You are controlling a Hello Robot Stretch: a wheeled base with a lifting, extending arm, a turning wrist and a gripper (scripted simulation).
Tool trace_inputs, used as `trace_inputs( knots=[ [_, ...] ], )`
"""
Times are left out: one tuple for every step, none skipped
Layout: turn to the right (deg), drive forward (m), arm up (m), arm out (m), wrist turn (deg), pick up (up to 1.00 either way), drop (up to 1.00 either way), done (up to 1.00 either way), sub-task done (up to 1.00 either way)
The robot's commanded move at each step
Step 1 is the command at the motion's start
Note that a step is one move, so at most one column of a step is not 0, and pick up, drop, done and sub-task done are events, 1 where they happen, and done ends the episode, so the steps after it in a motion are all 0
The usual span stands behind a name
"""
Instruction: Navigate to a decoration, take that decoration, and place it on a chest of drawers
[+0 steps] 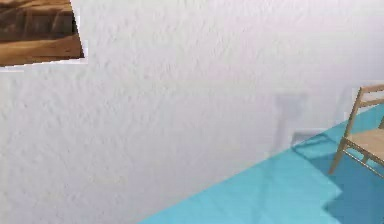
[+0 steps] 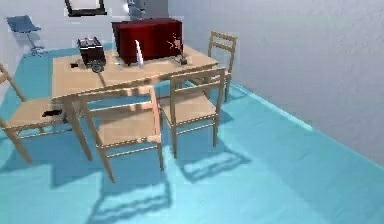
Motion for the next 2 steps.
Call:
trace_inputs(
  knots=[
    [-45.0,0.0,0.0,0.0,0.0,0.0,0.0,0.0,0.0],
    [-45.0,0.0,0.0,0.0,0.0,0.0,0.0,0.0,0.0]
  ],
)
